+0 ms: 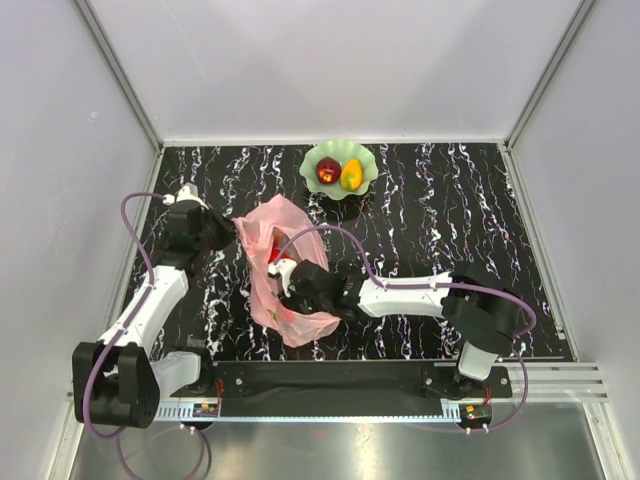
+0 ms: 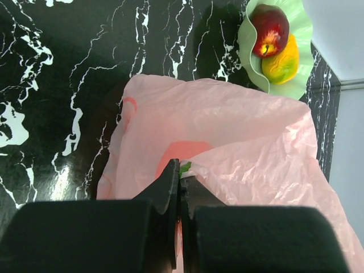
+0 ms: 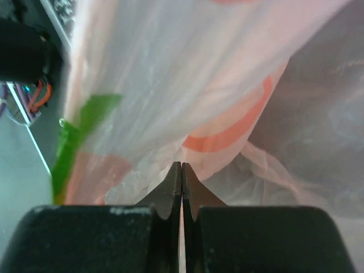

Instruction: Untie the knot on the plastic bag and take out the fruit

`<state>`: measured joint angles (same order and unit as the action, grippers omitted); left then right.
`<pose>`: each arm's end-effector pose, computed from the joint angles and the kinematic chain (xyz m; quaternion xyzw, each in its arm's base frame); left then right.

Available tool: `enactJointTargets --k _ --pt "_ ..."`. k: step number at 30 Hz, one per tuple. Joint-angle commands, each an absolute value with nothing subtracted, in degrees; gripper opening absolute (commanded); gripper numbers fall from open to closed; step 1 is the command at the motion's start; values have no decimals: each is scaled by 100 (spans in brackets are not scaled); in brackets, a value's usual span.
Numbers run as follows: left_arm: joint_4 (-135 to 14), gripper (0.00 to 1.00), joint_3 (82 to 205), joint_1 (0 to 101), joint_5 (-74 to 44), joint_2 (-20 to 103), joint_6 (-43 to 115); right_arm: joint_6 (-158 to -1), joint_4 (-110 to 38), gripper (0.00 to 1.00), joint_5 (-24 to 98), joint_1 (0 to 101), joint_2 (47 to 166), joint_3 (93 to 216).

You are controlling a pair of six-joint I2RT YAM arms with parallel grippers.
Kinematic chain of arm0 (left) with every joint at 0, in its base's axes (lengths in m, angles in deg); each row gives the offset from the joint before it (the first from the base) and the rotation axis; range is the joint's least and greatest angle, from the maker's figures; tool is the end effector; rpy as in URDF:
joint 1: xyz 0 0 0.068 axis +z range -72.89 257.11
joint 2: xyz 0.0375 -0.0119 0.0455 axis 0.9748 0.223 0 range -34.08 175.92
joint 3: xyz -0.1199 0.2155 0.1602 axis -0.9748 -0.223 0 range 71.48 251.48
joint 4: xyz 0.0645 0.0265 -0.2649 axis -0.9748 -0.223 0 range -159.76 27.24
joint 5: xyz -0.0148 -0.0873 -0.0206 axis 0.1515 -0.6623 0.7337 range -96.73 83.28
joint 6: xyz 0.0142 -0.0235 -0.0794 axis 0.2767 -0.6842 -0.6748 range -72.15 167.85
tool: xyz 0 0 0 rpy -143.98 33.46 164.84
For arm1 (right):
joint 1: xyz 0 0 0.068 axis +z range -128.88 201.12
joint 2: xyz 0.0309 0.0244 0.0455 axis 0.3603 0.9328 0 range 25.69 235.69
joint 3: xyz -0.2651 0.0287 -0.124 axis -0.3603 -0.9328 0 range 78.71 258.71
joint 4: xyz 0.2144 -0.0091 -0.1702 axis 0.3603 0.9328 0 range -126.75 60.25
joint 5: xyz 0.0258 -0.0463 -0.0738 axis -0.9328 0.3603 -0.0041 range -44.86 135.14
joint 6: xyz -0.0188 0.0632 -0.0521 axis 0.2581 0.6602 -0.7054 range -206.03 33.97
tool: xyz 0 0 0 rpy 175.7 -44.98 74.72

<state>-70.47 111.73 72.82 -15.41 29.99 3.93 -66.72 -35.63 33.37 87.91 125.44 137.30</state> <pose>0.2789 -0.0321 0.2444 -0.2601 0.8311 -0.2592 0.4175 0.1479 0.3830 0.1722 -0.4041 0.8161 0.3432 0.2300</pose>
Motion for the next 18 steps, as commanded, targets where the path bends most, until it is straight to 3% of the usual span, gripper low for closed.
enactJointTargets --k 1,5,9,11,12,13,14,15,18 --pt "-7023 0 11086 7307 -1410 2779 531 -6774 -3947 0 2715 8792 12440 13566" --pt "-7164 0 10805 7149 -1437 2560 689 -6942 -3816 0 2202 9002 12492 13548" --pt "-7418 0 10742 6684 -1288 2358 865 -6767 -3467 0 4009 9003 12273 13645" --pt "-7550 0 10742 6368 -1104 2244 953 -6740 -3271 14 5131 8994 12097 13829" --pt "-7664 0 10708 6306 -1042 2191 971 -6749 -3254 30 5382 8985 12053 13925" --pt "-7700 0 10699 6253 -955 2147 988 -6819 -3271 34 5584 8968 12009 13996" --pt "-7744 0 10681 6252 -902 2033 980 -6845 -3280 44 5978 8950 12026 14058" --pt "-7849 0 10716 6252 -718 1989 971 -6872 -3306 62 6138 8889 12044 14180" --pt "-8059 0 10813 6261 -401 1909 910 -6960 -3473 75 6175 8609 12176 14348"
